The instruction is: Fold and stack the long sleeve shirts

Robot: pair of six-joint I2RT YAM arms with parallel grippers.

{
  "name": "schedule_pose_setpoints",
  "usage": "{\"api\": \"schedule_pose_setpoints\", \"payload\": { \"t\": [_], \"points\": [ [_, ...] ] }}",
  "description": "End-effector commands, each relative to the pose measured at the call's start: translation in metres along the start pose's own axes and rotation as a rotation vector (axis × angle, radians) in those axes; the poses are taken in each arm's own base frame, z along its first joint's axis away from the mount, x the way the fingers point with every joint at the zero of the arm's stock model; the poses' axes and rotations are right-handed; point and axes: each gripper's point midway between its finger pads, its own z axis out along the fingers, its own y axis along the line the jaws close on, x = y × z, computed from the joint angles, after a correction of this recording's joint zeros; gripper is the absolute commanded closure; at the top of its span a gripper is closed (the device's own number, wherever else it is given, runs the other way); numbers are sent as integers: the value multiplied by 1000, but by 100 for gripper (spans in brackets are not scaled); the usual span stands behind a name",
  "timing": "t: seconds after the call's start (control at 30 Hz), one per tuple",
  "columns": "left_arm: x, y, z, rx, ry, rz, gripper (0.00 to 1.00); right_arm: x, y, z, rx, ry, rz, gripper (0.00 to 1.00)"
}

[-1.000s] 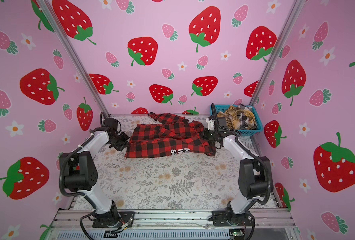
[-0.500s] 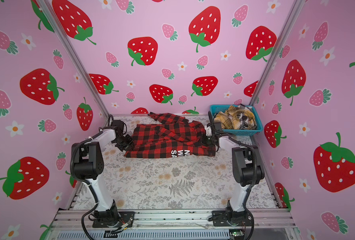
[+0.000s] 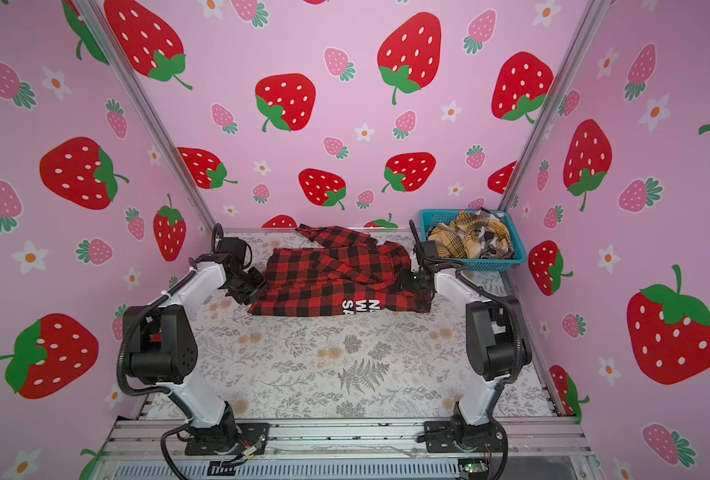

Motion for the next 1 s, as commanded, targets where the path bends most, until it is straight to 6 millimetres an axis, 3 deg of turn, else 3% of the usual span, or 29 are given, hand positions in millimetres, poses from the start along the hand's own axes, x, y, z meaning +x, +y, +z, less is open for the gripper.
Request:
{"api": "schedule_pose_setpoints", "payload": {
  "t": [0.0, 0.17, 0.33, 0.43, 0.57, 0.73, 0.97],
  "points": [
    [26, 13, 18, -25, 79, -35, 56, 8, -9, -20, 90, 0, -38, 37],
    [32, 17, 29, -28, 111, -43, 61, 18, -12, -21, 111, 15, -52, 36],
    [30, 20, 24, -40, 100, -29, 52, 19, -10, -22, 100, 15, -48, 36],
    [36, 28, 29, -54, 116, -30, 60, 29, -11, -20, 90, 33, -32, 39],
    [45, 46, 43, -87, 147, -49, 66, 56, -10, -12, 76, 68, -25, 47],
    [58, 78, 57, -132, 181, -91, 72, 99, -18, 1, 88, 146, -20, 71],
    [77, 111, 48, -159, 203, -103, 78, 148, -12, -6, 110, 242, -72, 79]
  ]
}}
